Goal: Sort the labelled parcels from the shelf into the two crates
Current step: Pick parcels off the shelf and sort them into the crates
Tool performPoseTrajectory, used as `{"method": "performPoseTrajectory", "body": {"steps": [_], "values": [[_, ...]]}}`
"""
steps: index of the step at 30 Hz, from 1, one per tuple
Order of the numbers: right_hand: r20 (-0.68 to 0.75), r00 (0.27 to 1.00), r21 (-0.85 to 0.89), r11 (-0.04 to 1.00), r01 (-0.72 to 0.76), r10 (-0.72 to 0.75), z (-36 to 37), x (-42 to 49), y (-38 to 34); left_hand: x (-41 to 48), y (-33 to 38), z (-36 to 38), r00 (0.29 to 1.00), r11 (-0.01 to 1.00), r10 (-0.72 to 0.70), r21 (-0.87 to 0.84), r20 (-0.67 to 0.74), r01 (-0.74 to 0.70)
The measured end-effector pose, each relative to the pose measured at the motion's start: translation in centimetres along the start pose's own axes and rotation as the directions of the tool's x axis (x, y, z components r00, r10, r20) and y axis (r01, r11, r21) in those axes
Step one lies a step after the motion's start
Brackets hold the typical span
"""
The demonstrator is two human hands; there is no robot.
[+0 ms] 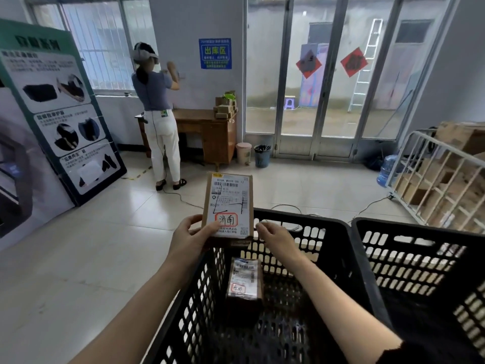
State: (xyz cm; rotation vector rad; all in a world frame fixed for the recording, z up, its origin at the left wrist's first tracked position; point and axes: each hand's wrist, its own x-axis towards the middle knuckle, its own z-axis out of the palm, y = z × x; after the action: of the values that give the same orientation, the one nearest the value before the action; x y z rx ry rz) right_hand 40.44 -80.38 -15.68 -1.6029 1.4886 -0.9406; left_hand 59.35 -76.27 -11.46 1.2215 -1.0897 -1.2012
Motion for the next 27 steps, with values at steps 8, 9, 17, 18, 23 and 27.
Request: {"method": "performPoseTrajectory", "body": {"steps": [8, 9, 17, 18, 23, 27], "values": [[0.046, 0.994, 0.33, 0.938, -0.104, 0.094, -7.2, -6.3, -1.7, -3.4, 0.8, 5.7, 0.996, 1.0, 0.005, 0.0, 0.086, -0.005], [0.051, 0.994, 0.331, 0.938, -0.106, 0.094, -8.1, -7.2, -1.5, -3.9, 0.8, 6.8, 0.994, 1.0, 0.0, 0.004, 0.106, -0.001], [-0.009, 0.992, 0.387, 0.916, -0.11, 0.123, -16.7, -14.6, 1.4, -8.2, 0.4, 16.9, 0.964, 0.999, -0.053, 0.018, 0.261, 0.05], [-0.01, 0.991, 0.4, 0.909, -0.119, 0.134, -17.6, -15.2, 1.9, -8.6, 0.3, 18.0, 0.958, 0.998, -0.06, 0.017, 0.282, 0.057], [-0.09, 0.978, 0.424, 0.895, -0.136, 0.191, -21.9, -17.6, 4.6, -10.2, -0.5, 23.2, 0.917, 0.993, -0.084, 0.11, 0.389, 0.044], [-0.115, 0.961, 0.475, 0.864, -0.169, 0.251, -24.3, -18.2, 7.7, -10.3, -1.5, 25.6, 0.916, 0.976, -0.082, 0.217, 0.392, -0.006]]}}
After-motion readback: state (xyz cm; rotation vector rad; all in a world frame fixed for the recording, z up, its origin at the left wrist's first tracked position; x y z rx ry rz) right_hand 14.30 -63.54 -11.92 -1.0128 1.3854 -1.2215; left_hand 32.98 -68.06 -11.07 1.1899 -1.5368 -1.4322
